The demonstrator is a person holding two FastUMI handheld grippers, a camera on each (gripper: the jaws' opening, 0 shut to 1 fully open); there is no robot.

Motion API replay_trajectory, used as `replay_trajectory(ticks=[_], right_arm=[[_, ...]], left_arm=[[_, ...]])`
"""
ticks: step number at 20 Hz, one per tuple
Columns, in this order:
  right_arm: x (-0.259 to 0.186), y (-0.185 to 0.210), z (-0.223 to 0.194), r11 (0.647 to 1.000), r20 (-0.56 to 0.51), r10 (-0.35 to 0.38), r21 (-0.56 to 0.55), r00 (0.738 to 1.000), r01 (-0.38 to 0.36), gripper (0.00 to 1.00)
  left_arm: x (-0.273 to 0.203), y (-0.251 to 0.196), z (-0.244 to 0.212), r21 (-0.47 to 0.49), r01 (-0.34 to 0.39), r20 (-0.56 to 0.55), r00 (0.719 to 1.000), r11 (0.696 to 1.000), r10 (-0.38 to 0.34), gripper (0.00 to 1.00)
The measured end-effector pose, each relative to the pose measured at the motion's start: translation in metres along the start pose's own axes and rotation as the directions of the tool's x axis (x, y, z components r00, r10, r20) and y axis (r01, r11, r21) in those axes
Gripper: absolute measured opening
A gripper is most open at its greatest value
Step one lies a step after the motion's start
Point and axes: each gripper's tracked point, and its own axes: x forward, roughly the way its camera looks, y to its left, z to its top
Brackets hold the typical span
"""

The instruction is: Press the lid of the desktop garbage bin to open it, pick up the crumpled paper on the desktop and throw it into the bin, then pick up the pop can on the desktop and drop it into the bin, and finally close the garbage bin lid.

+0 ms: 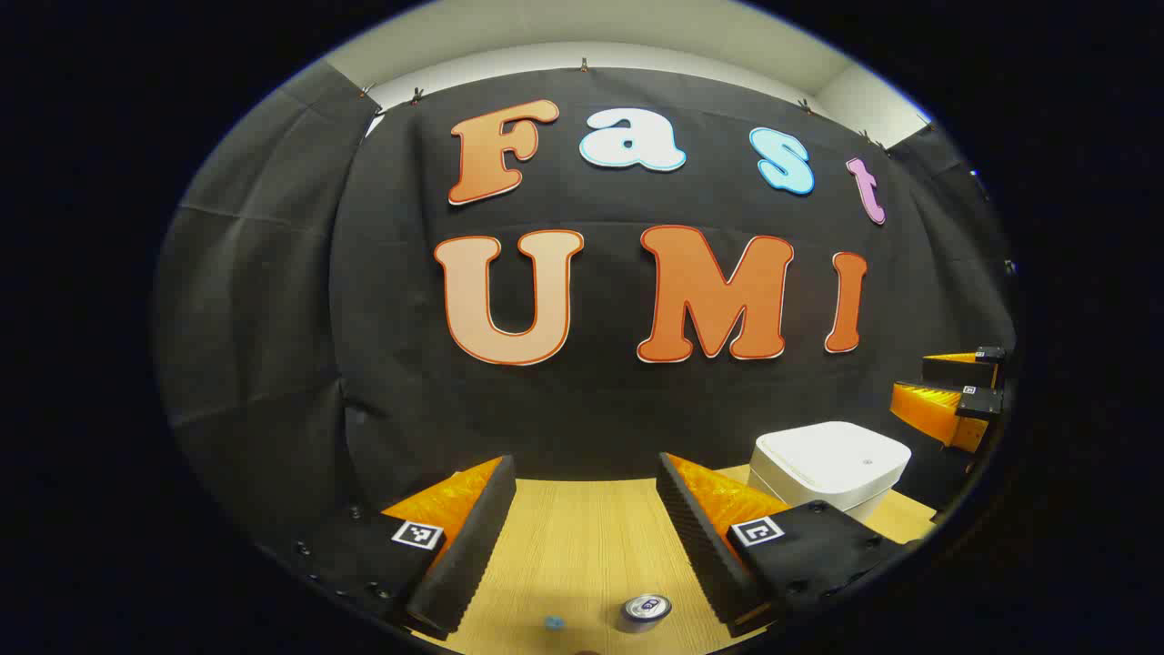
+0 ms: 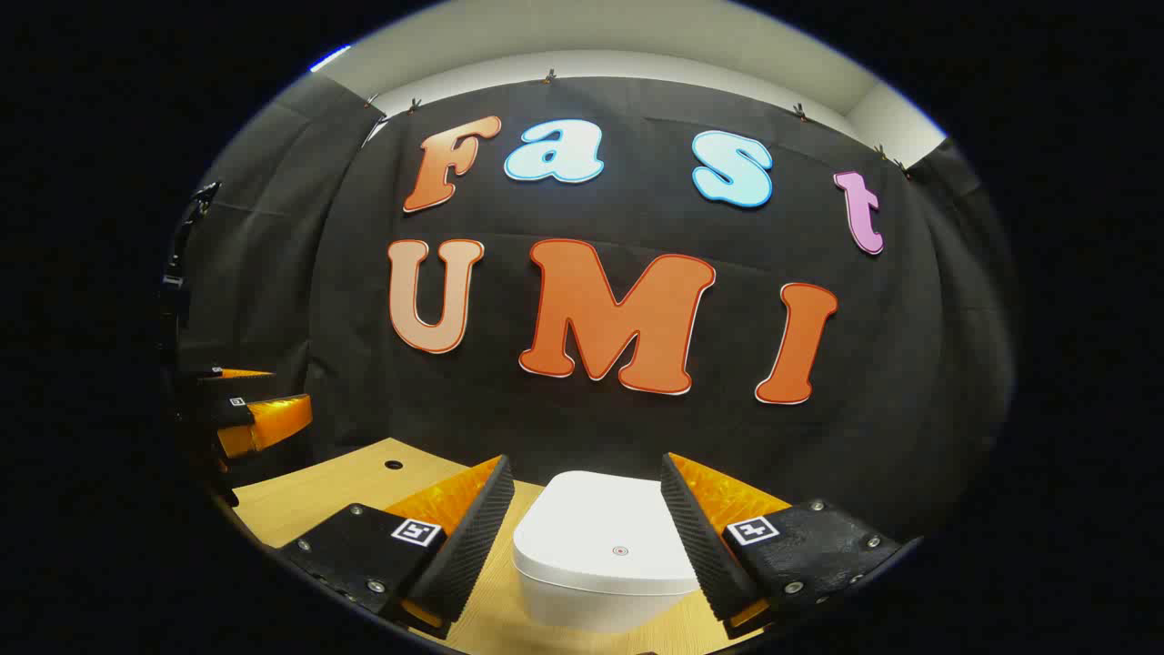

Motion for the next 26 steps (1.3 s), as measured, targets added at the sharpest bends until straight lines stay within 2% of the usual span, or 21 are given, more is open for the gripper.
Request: replay_trajectory(ticks=[1, 8, 9, 10, 12, 13, 19, 23, 26], right_arm=[[0.0, -0.003, 0.0, 1.0, 0.001, 0.002, 0.002, 1.0, -0.002, 0.98], [0.004, -0.014, 0.001, 1.0, 0.003, -0.003, 0.004, 1.0, 0.003, 0.98], [0.005, -0.015, 0.001, 1.0, 0.003, -0.002, 0.002, 1.0, 0.002, 0.98], [0.006, -0.015, 0.001, 1.0, 0.004, -0.001, 0.0, 1.0, 0.001, 0.98], [0.008, -0.016, 0.004, 1.0, 0.008, 0.001, -0.004, 1.0, -0.001, 0.98], [0.01, -0.016, 0.006, 1.0, 0.01, 0.005, -0.004, 1.0, -0.005, 0.98], [0.017, -0.025, 0.008, 1.0, 0.012, -0.008, -0.011, 1.0, 0.008, 0.98], [0.02, -0.031, 0.005, 1.0, 0.001, -0.011, -0.012, 1.0, 0.011, 0.92], [0.025, -0.043, 0.0, 0.999, -0.021, -0.044, -0.016, 0.999, 0.043, 0.82]], left_arm=[[-0.001, -0.003, 0.0, 0.002, 0.0, 0.0, 1.0, 1.0, 0.0, 0.99], [0.004, -0.016, 0.004, 0.026, 0.007, 0.011, 1.0, 1.0, -0.007, 0.99], [0.003, -0.017, 0.005, 0.031, 0.007, 0.014, 1.0, 1.0, -0.008, 0.95], [0.004, -0.016, 0.008, 0.034, 0.005, 0.017, 1.0, 0.999, -0.005, 0.99], [0.004, -0.015, 0.009, 0.04, -0.002, 0.024, 1.0, 0.999, 0.001, 0.95], [0.004, -0.014, 0.011, 0.041, -0.006, 0.026, 1.0, 0.999, 0.005, 0.99], [0.007, -0.009, 0.01, 0.047, -0.022, 0.024, 0.999, 0.999, 0.021, 0.99], [0.008, -0.007, 0.008, 0.048, -0.034, 0.019, 0.999, 0.998, 0.033, 0.99], [0.01, -0.003, 0.006, 0.055, -0.053, 0.013, 0.999, 0.997, 0.052, 1.0]])
